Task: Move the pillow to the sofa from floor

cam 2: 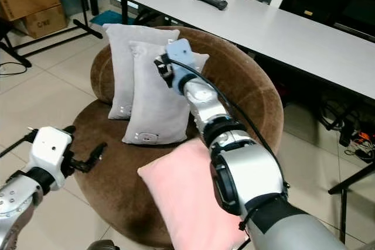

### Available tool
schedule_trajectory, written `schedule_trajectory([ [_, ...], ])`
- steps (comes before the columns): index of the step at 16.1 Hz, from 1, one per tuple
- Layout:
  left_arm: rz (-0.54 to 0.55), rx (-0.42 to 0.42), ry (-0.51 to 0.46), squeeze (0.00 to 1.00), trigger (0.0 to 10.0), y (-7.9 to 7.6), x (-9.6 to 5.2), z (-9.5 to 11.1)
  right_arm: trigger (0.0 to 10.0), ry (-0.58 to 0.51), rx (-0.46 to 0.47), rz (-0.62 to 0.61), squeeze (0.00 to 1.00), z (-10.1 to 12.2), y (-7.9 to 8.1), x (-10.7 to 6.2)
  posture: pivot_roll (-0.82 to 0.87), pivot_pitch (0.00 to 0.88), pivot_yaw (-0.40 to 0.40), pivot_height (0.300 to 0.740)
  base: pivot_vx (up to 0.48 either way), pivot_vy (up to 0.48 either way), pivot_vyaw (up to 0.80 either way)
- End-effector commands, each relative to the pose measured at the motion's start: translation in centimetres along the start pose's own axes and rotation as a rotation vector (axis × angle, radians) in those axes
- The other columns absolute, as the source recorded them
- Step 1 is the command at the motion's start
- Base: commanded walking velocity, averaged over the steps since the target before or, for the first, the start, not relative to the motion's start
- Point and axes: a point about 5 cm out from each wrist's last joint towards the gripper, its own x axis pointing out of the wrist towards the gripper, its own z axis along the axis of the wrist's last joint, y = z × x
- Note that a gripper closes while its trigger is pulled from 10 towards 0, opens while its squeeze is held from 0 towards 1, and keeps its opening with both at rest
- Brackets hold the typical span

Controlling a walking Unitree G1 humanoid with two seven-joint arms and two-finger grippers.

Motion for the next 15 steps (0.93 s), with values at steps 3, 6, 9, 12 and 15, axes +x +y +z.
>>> schedule_trajectory([
  [3,-0.001,0.012,-0.012,0.76,10.0,-0.4,0.2,0.5,10.0,-0.015,0.048,-0.002,1.0,-1.5,-1.8,-1.2,0.24,0.0,-0.155,0.74,0.0,0.0,0.0],
  [6,0.012,0.012,-0.028,0.76,10.0,-0.5,0.4,0.9,10.0,0.049,0.006,-0.031,1.0,-3.1,-3.2,-2.1,0.22,0.0,-0.157,0.74,0.0,0.0,0.0],
  [9,0.019,0.021,-0.048,0.77,10.0,-0.7,0.2,1.1,10.0,0.154,0.018,-0.094,1.0,-5.9,-5.4,-4.0,0.22,0.0,-0.162,0.74,0.0,0.0,0.0],
  [12,0.026,0.02,-0.076,0.77,10.0,-1.3,-0.2,0.9,10.0,0.234,0.091,-0.19,1.0,-10.3,-8.8,-8.5,0.19,0.0,-0.162,0.74,0.0,0.0,0.0],
  [15,-0.006,0.054,-0.07,0.78,10.0,-2.1,-0.5,0.0,10.0,0.315,0.178,-0.313,1.0,-14.2,-11.0,-13.8,0.16,0.0,-0.154,0.74,0.0,0.0,0.0],
])
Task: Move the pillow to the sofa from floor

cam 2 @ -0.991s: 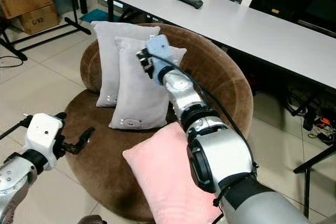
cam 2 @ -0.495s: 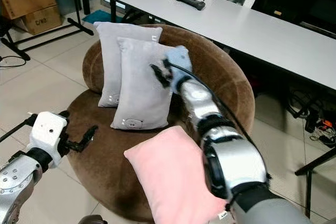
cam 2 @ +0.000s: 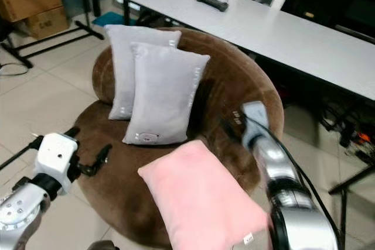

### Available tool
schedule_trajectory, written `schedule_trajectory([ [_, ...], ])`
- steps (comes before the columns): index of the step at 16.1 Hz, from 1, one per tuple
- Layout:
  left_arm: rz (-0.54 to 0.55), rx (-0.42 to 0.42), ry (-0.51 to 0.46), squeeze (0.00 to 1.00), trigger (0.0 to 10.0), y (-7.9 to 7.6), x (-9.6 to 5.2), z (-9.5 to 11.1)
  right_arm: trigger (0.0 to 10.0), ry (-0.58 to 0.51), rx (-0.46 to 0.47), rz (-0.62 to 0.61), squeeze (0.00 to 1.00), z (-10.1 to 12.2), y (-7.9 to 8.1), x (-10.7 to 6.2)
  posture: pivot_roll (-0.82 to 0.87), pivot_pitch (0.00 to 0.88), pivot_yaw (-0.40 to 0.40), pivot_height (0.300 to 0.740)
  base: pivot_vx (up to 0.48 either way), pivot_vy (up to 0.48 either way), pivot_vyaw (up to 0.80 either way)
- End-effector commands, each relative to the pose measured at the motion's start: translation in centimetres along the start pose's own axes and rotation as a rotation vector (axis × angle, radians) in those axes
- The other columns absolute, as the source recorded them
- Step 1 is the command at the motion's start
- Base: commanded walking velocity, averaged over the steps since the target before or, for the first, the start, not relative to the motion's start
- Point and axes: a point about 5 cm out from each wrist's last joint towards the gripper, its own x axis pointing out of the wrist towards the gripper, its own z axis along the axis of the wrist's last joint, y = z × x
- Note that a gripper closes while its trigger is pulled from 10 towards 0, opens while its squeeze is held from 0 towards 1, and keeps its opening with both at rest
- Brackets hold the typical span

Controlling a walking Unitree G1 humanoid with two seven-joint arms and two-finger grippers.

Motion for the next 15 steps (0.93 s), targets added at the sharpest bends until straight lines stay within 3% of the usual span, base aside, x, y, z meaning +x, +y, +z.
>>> schedule_trajectory([
  [1,-0.032,0.043,0.013,0.78,10.0,-0.6,-0.1,-0.5,10.0,0.008,0.044,-0.079,1.0,-0.5,-2.1,-1.2,0.16,0.0,-0.151,0.74,0.0,0.0,0.0],
  [4,-0.045,0.052,0.022,0.78,10.0,-0.9,-0.2,-1.0,10.0,0.087,0.025,-0.182,1.0,-2.6,-4.4,-3.3,0.15,0.0,-0.147,0.74,0.0,0.0,0.0],
  [6,-0.042,0.042,0.015,0.78,10.0,-0.9,-0.2,-1.1,10.0,0.223,0.016,-0.258,1.0,-4.6,-6.6,-4.9,0.14,0.0,-0.141,0.74,0.0,0.0,0.0],
  [9,-0.032,0.0,-0.004,0.78,10.0,-0.4,-0.4,-1.3,10.0,0.472,0.063,-0.151,1.0,-8.8,-7.3,-8.1,0.14,0.0,-0.128,0.74,0.0,0.0,0.0],
  [12,-0.113,-0.046,-0.019,0.77,10.0,0.2,-1.1,-1.6,10.0,0.537,0.238,-0.181,1.0,-10.3,-8.5,-10.4,0.13,0.0,-0.11,0.74,0.0,0.0,0.0],
  [14,-0.246,-0.159,0.002,0.77,10.0,0.0,-1.5,-1.9,10.0,0.557,0.359,-0.167,1.0,-10.7,-8.5,-10.7,0.14,0.0,-0.096,0.74,0.0,0.0,0.0],
  [15,-0.287,-0.187,0.031,0.76,10.0,-0.1,-1.6,-2.3,10.0,0.572,0.408,-0.156,0.87,-10.9,-8.2,-10.7,0.14,0.0,-0.094,0.74,0.0,0.0,0.0],
])
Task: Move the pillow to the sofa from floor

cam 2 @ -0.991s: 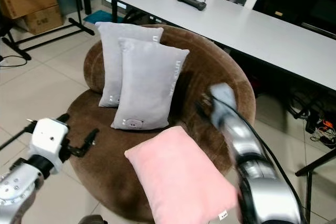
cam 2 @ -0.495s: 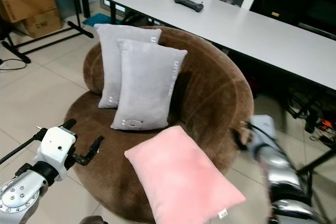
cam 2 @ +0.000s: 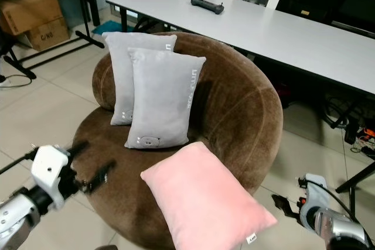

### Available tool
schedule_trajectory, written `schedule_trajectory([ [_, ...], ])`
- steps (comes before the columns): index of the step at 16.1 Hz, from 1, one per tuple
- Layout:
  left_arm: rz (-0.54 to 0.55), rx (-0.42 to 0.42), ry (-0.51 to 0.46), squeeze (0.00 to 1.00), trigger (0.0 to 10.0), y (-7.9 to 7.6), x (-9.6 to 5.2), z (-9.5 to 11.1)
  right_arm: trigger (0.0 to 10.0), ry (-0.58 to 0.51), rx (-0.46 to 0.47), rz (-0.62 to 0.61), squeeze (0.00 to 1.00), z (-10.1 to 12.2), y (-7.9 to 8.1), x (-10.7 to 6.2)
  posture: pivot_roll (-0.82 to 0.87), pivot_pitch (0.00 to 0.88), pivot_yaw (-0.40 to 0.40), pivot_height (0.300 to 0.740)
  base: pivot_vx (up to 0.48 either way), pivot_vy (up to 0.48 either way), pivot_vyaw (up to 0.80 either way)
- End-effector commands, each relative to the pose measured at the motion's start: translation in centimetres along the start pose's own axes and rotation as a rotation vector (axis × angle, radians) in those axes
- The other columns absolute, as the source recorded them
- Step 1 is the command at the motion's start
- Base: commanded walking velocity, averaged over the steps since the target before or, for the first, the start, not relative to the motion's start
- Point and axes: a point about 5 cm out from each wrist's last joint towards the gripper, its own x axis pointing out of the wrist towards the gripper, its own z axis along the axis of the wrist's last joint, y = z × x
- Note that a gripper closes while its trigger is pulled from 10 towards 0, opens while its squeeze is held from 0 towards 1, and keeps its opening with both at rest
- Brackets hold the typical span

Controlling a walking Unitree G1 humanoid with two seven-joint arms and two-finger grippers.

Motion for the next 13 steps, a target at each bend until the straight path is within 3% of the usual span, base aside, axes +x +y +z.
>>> schedule_trajectory([
  [1,-0.052,-0.036,0.045,0.76,10.0,-0.3,-0.4,-0.6,10.0,0.011,0.046,0.012,0.0,-0.1,-0.2,-0.2,0.13,0.0,-0.08,0.74,0.0,0.0,0.0],
  [2,-0.126,-0.061,0.09,0.76,10.0,-0.7,-0.7,-1.1,10.0,0.042,0.062,-0.008,0.0,-0.8,-0.9,-0.5,0.11,0.0,-0.077,0.74,0.0,0.0,0.0],
  [3,-0.126,-0.061,0.09,0.76,10.0,-0.7,-0.7,-1.1,10.0,0.042,0.062,-0.008,0.0,-0.8,-0.9,-0.5,0.11,0.0,-0.077,0.74,0.0,0.0,0.0],
  [6,-0.157,0.016,0.121,0.75,10.0,-0.6,0.1,-1.6,10.0,0.102,0.022,-0.057,0.0,-2.4,-2.6,-1.4,0.1,0.0,-0.081,0.74,0.0,0.0,0.0],
  [7,-0.15,0.048,0.123,0.76,10.0,-0.4,1.0,-1.8,10.0,0.105,-0.098,-0.079,0.0,-2.5,-2.3,-1.1,0.1,0.0,-0.082,0.74,0.0,0.0,0.0],
  [9,-0.179,0.06,0.12,0.76,10.0,-1.0,1.7,-1.7,10.0,0.091,-0.219,-0.078,0.0,-2.3,-1.4,-0.5,0.07,0.0,-0.057,0.74,0.0,0.0,0.0],
  [10,-0.182,0.067,0.111,0.75,10.0,-1.1,2.0,-1.7,10.0,0.061,-0.232,-0.078,0.0,-2.1,-0.8,-0.1,0.07,0.0,-0.054,0.74,0.0,0.0,0.0],
  [13,-0.2,0.091,0.113,0.76,10.0,-0.7,2.1,-1.6,10.0,0.038,-0.446,-0.001,0.0,-2.5,3.1,1.9,0.08,0.0,-0.057,0.74,0.0,0.0,0.0],
])
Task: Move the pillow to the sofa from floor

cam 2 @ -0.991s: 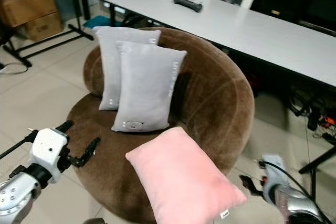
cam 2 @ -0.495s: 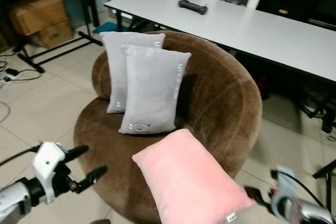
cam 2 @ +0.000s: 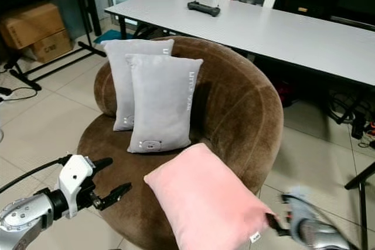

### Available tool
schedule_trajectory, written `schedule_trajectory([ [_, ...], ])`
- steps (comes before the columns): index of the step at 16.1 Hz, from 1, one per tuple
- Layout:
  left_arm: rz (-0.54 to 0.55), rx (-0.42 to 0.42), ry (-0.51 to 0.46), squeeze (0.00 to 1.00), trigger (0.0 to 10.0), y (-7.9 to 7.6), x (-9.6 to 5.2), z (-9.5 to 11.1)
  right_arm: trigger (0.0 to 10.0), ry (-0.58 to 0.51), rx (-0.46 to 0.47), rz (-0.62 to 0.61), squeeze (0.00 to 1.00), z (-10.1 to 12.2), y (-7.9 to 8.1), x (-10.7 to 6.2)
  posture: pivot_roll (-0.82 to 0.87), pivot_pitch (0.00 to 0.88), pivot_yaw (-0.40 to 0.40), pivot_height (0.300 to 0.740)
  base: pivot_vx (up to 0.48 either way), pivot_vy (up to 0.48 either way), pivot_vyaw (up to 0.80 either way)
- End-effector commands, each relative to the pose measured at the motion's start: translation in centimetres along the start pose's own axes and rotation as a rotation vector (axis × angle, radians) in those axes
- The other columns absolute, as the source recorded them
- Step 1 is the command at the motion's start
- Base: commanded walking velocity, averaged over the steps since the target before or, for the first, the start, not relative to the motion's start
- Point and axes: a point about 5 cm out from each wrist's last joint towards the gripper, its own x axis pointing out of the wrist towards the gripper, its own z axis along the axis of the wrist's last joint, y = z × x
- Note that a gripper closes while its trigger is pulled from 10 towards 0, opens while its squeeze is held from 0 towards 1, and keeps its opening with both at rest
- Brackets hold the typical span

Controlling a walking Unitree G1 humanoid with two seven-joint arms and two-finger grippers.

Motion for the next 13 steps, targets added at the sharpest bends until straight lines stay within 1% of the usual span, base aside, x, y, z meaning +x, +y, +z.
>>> schedule_trajectory([
  [1,-0.01,0.015,-0.004,0.76,10.0,0.1,0.0,0.3,10.0,-0.031,-0.075,0.006,0.0,1.2,0.5,0.3,0.1,0.0,-0.067,0.74,0.0,0.0,0.0],
  [2,-0.005,0.021,0.003,0.76,10.0,0.1,-0.2,0.2,10.0,-0.019,-0.141,0.036,0.0,1.3,1.9,0.9,0.12,0.0,-0.073,0.74,0.0,0.0,0.0],
  [3,0.001,0.021,0.012,0.76,10.0,-0.1,-0.5,0.0,10.0,0.004,-0.22,0.049,0.0,1.3,2.8,1.3,0.13,0.0,-0.075,0.74,0.0,0.0,0.0],
  [4,0.004,0.021,0.016,0.76,10.0,-0.3,-0.8,0.0,10.0,0.03,-0.299,0.027,0.0,1.1,2.9,1.5,0.14,0.0,-0.076,0.74,0.0,0.0,0.0],
  [6,0.009,0.019,0.022,0.76,10.0,-0.2,-1.1,-0.3,10.0,0.04,-0.4,-0.017,0.0,1.0,2.4,1.4,0.13,0.0,-0.058,0.74,0.0,0.0,0.0],
  [7,0.011,0.025,0.028,0.76,10.0,-0.2,-0.9,-0.4,10.0,0.028,-0.435,-0.047,0.0,1.1,2.0,1.3,0.13,0.0,-0.056,0.74,0.0,0.0,0.0],
  [8,0.025,0.031,0.019,0.76,10.0,0.2,-0.5,-0.2,10.0,-0.032,-0.386,-0.123,0.0,2.1,0.9,1.0,0.14,0.0,-0.054,0.74,0.0,0.0,0.0],
  [9,0.029,0.033,0.017,0.76,10.0,0.4,-0.4,-0.2,10.0,-0.045,-0.367,-0.147,0.0,2.4,0.5,0.9,0.13,0.0,-0.054,0.74,0.0,0.0,0.0],
  [11,0.029,0.045,0.006,0.76,10.0,0.6,-0.2,0.3,10.0,-0.079,-0.335,-0.24,0.0,3.5,-1.4,0.2,0.13,0.0,-0.049,0.74,0.0,0.0,0.0],
  [12,0.032,0.046,0.002,0.76,10.0,0.7,-0.1,0.4,10.0,-0.077,-0.339,-0.277,0.0,3.7,-2.1,-0.2,0.12,0.0,-0.043,0.74,0.0,0.0,0.0],
  [13,0.031,0.049,0.0,0.76,10.0,0.8,0.2,0.4,10.0,-0.042,-0.411,-0.347,0.0,3.5,-3.5,-0.8,0.12,0.0,-0.043,0.74,0.0,0.0,0.0],
])
